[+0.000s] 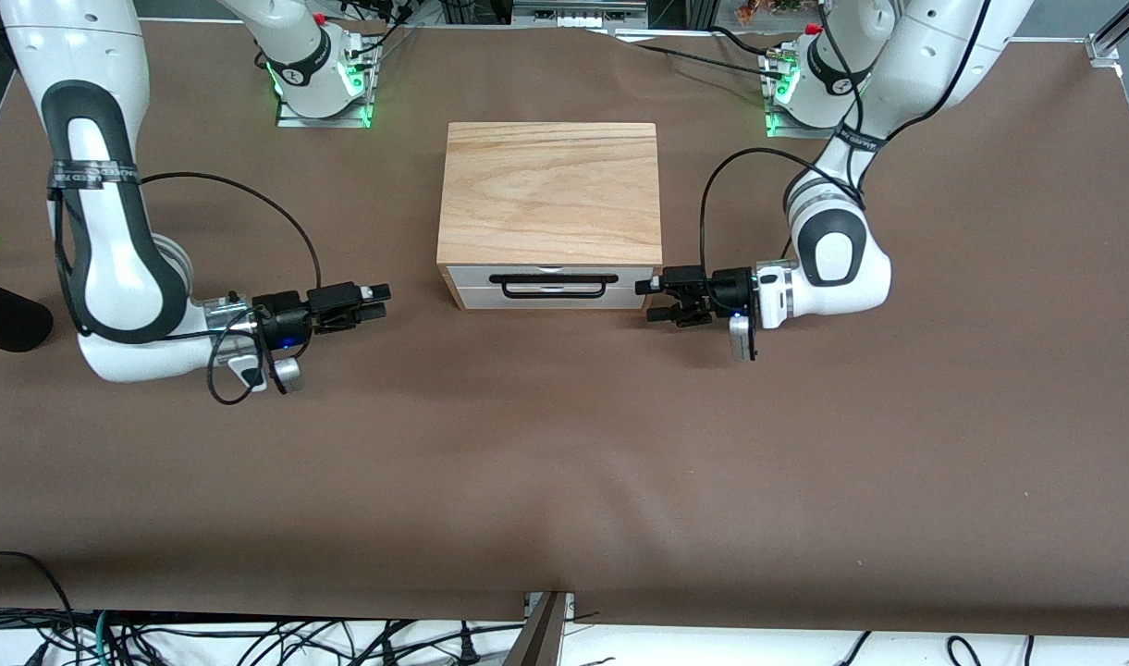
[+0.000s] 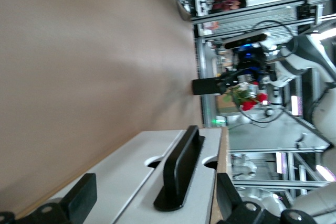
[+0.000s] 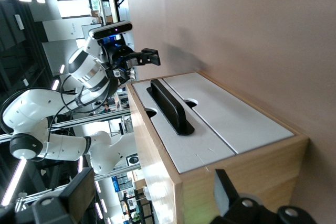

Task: Pull top drawer with both arms simultaneously
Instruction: 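Close both grippers on the black drawer handle ends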

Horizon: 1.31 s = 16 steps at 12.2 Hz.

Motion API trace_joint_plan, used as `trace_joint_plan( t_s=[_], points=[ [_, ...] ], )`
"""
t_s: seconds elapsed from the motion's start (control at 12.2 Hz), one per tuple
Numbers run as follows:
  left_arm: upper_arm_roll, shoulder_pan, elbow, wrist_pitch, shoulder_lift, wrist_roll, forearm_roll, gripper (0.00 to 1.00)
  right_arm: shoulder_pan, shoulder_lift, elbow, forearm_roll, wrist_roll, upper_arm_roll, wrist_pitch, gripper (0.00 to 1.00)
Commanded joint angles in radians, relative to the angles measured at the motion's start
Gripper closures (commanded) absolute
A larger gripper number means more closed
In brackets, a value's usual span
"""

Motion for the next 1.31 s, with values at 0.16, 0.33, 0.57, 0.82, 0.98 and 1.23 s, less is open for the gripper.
trace_joint_plan(
  t_s=[0.16,0.33,0.57,0.82,0.98,1.23],
  points=[
    [-0.028,-0.033,0.02,-0.123,0.089,0.224,-0.2,0.0,0.002,0.043,-0.056,0.123,-0.153,0.075,0.12,0.0],
    [-0.028,-0.038,0.032,-0.123,0.117,0.269,-0.222,0.0,0.004,0.078,-0.056,0.199,-0.228,0.121,0.183,0.0],
    [-0.033,-0.062,0.033,-0.123,0.141,0.317,-0.269,0.2,0.021,0.089,-0.065,0.223,-0.268,0.156,0.255,0.0],
    [-0.045,-0.084,0.039,-0.12,0.171,0.321,-0.312,0.52,0.024,0.107,-0.125,0.314,-0.416,0.176,0.263,0.0],
    [-0.057,-0.09,0.038,-0.119,0.172,0.321,-0.318,0.56,0.024,0.107,-0.163,0.347,-0.476,0.21,0.304,0.0],
    [-0.057,-0.088,0.024,-0.12,0.169,0.317,-0.314,0.5,0.025,0.115,-0.19,0.425,-0.555,0.266,0.334,0.0]
  ],
)
